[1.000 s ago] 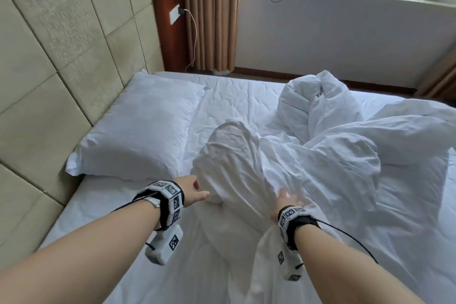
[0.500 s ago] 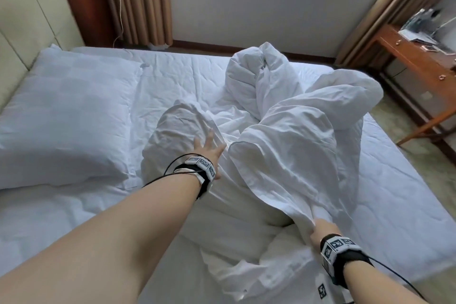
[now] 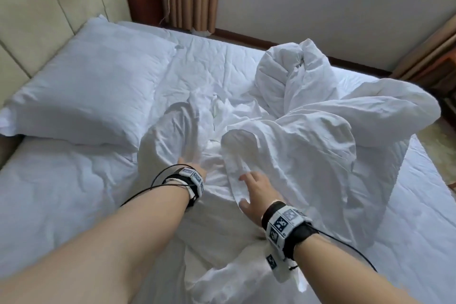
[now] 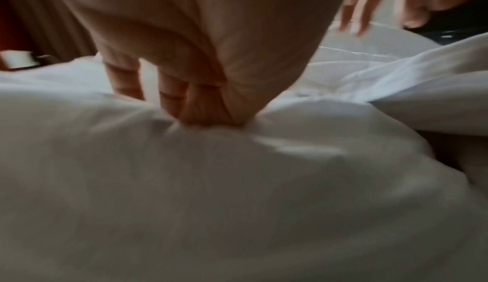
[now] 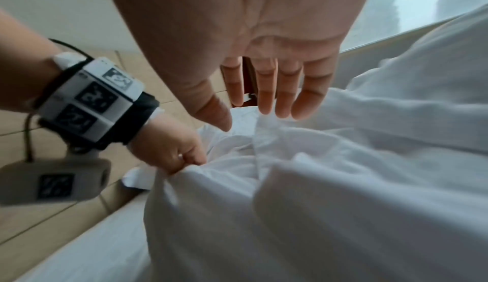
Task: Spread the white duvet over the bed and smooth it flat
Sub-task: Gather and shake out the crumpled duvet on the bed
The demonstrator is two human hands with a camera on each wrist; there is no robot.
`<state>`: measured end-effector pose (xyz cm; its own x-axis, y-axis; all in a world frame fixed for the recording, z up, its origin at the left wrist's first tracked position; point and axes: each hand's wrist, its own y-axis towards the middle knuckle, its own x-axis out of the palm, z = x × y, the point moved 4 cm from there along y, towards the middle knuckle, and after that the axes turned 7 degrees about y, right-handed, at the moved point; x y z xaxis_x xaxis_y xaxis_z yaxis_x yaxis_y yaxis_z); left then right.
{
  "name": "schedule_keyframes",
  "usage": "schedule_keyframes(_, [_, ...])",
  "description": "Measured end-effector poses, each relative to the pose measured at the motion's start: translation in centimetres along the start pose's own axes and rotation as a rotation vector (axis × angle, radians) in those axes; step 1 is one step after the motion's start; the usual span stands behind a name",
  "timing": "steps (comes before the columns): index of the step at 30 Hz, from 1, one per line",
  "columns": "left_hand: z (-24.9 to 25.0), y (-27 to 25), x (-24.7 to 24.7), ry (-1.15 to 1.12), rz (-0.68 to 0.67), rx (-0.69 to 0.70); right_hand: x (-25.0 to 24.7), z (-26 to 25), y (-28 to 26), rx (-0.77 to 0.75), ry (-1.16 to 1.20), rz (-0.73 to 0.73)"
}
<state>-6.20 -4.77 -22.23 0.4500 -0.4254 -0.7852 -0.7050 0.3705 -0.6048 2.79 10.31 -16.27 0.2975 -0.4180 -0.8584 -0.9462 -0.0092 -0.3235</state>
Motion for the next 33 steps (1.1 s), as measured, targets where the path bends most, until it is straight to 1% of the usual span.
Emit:
schedule_keyframes(2, [-0.8,-1.7,2.7,-0.023,-0.079,-0.069,1.2,-2.1,2.4,-0.115,-0.041,-0.061])
schedule_keyframes(3, [-1.3,-2.8,3.7,-0.048,-0.11,-0.106,2.2,-3.0,3.6,-0.145,-0.066,-0.122])
schedule_keyframes(4, [-1.6,-4.2,4.3,-0.07,-0.147,-0.138,3.6,-3.6,4.7,-0.15,-0.09,-0.21])
schedule_keyframes(5, [-1.7,-5.5,4.8,-0.076,-0.157,-0.163,5.1,-4.3,5.5,-0.15,-0.114,-0.298])
schedule_keyframes(7, [-1.6,-8.0,5.2,-0.096,-0.143,-0.194,8.7,-5.0,6.2,-0.113,-0.176,-0.451])
schedule_keyframes(8, [-1.6,-9.2,5.2,-0.123,-0.119,-0.204,10.2,-5.2,6.1,-0.097,-0.223,-0.49])
schedule_keyframes(9, [-2.0,-10.4,5.3,-0.169,-0.113,-0.227,11.5,-5.3,5.9,-0.092,-0.264,-0.499])
schedule_keyframes(11, [-3.8,-12.8,6.2,-0.296,-0.135,-0.331,13.1,-5.0,5.7,-0.074,-0.27,-0.444])
schedule_keyframes(13, [-6.6,-14.8,7.6,-0.381,-0.158,-0.435,13.4,-4.4,5.9,-0.052,-0.274,-0.376])
schedule_keyframes(15, [-8.9,-16.2,9.3,-0.399,-0.19,-0.506,13.0,-3.9,6.2,-0.066,-0.298,-0.338])
schedule_keyframes(17, [-10.1,-16.9,10.1,-0.376,-0.23,-0.555,12.0,-2.6,6.3,-0.066,-0.315,-0.284])
schedule_keyframes(19, [-10.2,-16.5,10.0,-0.371,-0.229,-0.59,10.2,-0.2,6.0,-0.002,-0.373,-0.268])
schedule_keyframes(20, [-10.0,-15.9,9.7,-0.381,-0.209,-0.595,9.1,1.9,5.9,0.047,-0.42,-0.269])
schedule_keyframes(21, [-9.5,-15.2,9.2,-0.399,-0.18,-0.59,7.9,4.2,5.7,0.099,-0.475,-0.271])
schedule_keyframes(23, [-8.2,-13.2,8.1,-0.453,-0.101,-0.565,5.5,9.7,5.2,0.225,-0.504,-0.262])
schedule_keyframes(25, [-6.6,-11.1,6.7,-0.518,-0.022,-0.543,2.9,14.8,3.8,0.357,-0.501,-0.228])
schedule_keyframes(27, [-5.3,-9.1,5.2,-0.518,0.015,-0.519,0.9,18.9,2.6,0.436,-0.458,-0.179])
schedule_keyframes(28, [-4.7,-8.2,4.7,-0.476,0.018,-0.502,0.7,20.4,2.2,0.446,-0.429,-0.188])
schedule_keyframes(30, [-3.4,-6.7,3.6,-0.339,0.041,-0.438,1.9,23.3,2.1,0.423,-0.385,-0.239])
schedule_keyframes(31, [-2.7,-6.1,3.1,-0.264,0.071,-0.395,2.4,23.4,1.7,0.418,-0.376,-0.266])
schedule_keyframes(32, [-2.1,-5.5,2.7,-0.188,0.109,-0.355,2.5,23.0,1.1,0.416,-0.36,-0.253])
schedule_keyframes(33, [-1.4,-5.0,2.3,-0.116,0.13,-0.322,2.0,21.6,0.2,0.392,-0.346,-0.231])
